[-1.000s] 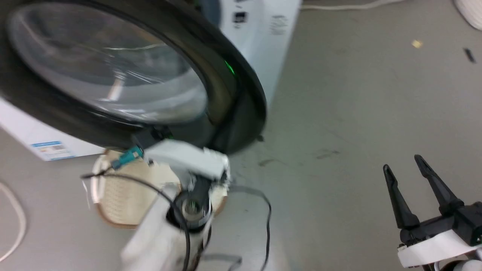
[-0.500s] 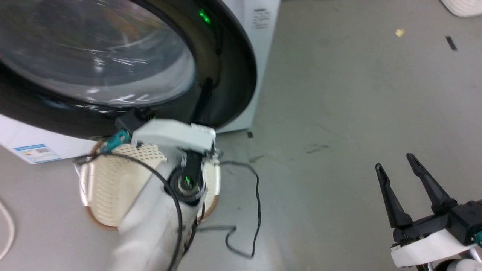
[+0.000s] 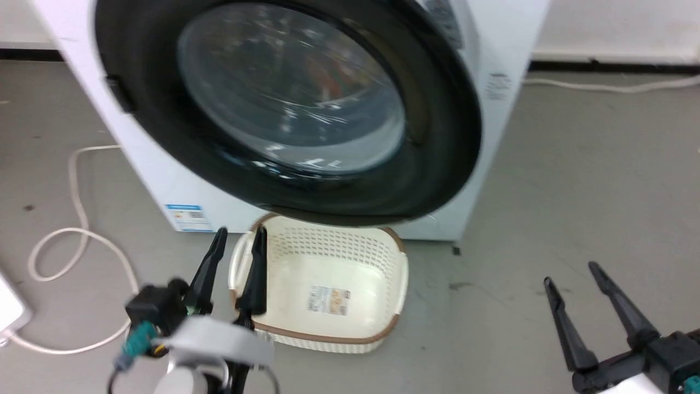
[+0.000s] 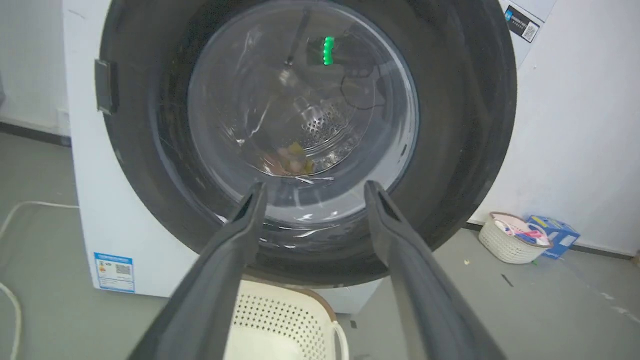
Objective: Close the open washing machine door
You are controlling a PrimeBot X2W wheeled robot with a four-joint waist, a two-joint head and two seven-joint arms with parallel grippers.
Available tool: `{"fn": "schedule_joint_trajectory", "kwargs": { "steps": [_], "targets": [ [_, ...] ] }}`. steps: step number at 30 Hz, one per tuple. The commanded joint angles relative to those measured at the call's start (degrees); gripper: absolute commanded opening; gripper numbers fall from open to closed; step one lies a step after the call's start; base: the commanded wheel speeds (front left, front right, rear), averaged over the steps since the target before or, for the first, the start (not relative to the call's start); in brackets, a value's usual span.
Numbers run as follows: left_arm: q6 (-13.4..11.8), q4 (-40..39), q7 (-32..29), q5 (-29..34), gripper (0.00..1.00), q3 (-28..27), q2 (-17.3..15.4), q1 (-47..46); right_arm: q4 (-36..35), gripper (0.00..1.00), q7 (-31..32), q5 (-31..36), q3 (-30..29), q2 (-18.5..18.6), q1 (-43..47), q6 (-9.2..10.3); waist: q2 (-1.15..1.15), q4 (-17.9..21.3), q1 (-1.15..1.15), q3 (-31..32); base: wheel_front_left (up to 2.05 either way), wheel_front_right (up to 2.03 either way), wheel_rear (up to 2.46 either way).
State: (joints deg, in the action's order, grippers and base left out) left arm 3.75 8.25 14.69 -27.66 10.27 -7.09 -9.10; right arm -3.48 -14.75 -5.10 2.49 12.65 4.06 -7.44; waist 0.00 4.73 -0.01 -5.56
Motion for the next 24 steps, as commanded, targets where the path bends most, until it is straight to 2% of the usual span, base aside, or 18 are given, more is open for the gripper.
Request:
{"fn": "schedule_joint_trajectory", "kwargs": {
  "steps": [1,2,3,6,8,13,14,15,19,24],
  "targets": [
    [-1.1,-1.7,0.3,3.9,1.00,-0.8,0.4,2.1,-0.4,1.00,-0.2,0.5,0.2,-0.3,1.1,-0.05,0.00,-2.8,0.01,2.2,0.00,0.00,0.00],
    [-1.1,-1.7,0.3,3.9,1.00,-0.8,0.4,2.1,-0.4,1.00,-0.2,0.5,0.2,-0.3,1.1,-0.05,0.00,-2.8,0.01,2.2,0.00,0.00,0.00],
    [-2.6,-4.0,0.3,7.7,1.00,-2.8,1.4,4.7,-0.4,1.00,-0.2,0.7,0.6,-0.5,1.7,-0.05,0.00,-3.8,0.01,2.8,0.00,0.00,0.00],
    [-3.8,-5.9,0.3,11.3,1.00,-4.4,2.1,6.9,-0.4,1.00,-0.2,1.1,0.5,-0.8,2.2,-0.05,0.00,-4.8,0.01,3.2,0.00,0.00,0.00],
    [-5.0,-7.3,0.3,17.9,1.00,-4.4,2.1,9.3,-0.5,1.00,-0.2,1.5,0.1,-1.8,2.9,-0.05,0.00,-6.0,0.01,3.4,0.00,0.00,0.00],
    [-6.4,-9.5,0.3,22.5,1.00,-4.2,2.5,11.0,0.0,1.00,-0.2,1.2,0.2,-2.5,3.3,-0.05,0.00,-7.4,0.01,2.7,0.00,0.00,0.00],
    [-6.8,-9.6,0.3,23.9,1.00,-4.0,2.3,11.4,0.3,0.40,-0.2,0.9,0.5,-2.5,3.2,-0.05,0.00,-7.7,0.01,2.4,0.00,0.00,0.00],
    [-7.5,-9.9,0.3,24.7,1.00,-4.1,2.3,11.8,0.5,0.00,-0.2,0.8,0.7,-2.4,3.0,-0.05,0.00,-7.9,0.01,2.1,0.00,0.00,0.00],
    [-8.8,-10.8,0.3,26.6,1.00,-3.6,2.6,12.6,0.8,0.00,0.1,-1.1,2.6,-1.1,0.8,-0.05,0.00,-9.1,0.01,-0.2,0.00,0.00,0.00],
    [-9.8,-10.3,0.3,27.6,1.00,-2.1,2.9,12.0,1.1,0.00,2.3,-4.7,7.0,4.6,-6.3,-0.05,0.00,-10.0,0.01,-4.6,0.00,0.00,0.00]
  ]
}}
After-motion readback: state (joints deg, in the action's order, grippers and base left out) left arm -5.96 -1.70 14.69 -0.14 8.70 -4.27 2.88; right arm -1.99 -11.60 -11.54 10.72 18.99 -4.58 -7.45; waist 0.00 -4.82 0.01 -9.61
